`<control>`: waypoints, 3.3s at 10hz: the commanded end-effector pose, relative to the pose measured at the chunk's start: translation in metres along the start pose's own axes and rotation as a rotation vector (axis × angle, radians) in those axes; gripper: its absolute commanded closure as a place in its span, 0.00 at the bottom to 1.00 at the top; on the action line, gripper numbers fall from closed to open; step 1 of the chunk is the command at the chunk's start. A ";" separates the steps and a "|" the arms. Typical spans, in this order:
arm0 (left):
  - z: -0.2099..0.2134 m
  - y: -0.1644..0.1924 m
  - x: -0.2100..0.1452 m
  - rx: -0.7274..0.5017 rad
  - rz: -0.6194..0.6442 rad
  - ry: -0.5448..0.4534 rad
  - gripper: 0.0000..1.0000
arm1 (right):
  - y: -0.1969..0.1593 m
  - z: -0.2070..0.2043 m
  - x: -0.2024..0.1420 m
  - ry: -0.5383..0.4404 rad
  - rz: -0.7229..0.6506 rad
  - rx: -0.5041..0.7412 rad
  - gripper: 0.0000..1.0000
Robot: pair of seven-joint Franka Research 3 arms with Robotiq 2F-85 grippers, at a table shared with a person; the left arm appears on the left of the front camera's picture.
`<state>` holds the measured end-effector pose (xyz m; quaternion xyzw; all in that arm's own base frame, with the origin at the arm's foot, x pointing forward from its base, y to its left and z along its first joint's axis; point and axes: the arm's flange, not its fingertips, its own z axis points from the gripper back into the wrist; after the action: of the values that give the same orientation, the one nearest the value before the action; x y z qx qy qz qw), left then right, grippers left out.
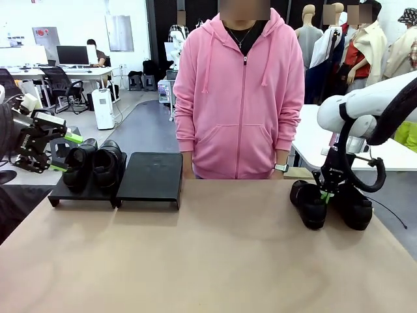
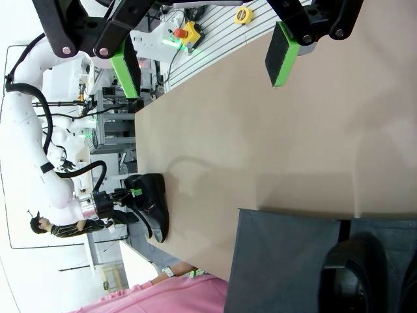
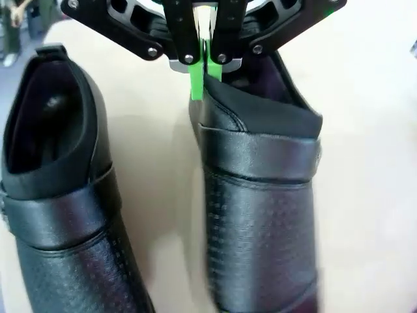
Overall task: Organize the shoes by placing them on the stand.
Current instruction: Pick up one Shoe and place it in the middle of the table.
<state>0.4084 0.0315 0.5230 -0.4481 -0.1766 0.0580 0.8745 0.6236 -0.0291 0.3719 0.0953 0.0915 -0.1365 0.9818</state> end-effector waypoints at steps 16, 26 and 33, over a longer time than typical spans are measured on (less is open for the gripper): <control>0.002 0.001 -0.001 0.003 -0.010 0.008 0.00 | 0.070 -0.010 -0.326 -0.042 0.397 0.295 1.00; 0.002 0.001 -0.001 0.003 -0.010 0.008 0.00 | 0.269 -0.142 -0.345 -0.017 0.334 0.410 1.00; 0.002 0.001 -0.001 0.003 -0.010 0.008 0.00 | 0.222 -0.096 -0.332 0.119 0.396 0.492 0.00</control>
<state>0.4086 0.0314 0.5236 -0.4478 -0.1766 0.0575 0.8746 0.3640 0.3138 0.3628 0.3315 0.0854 0.0214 0.9393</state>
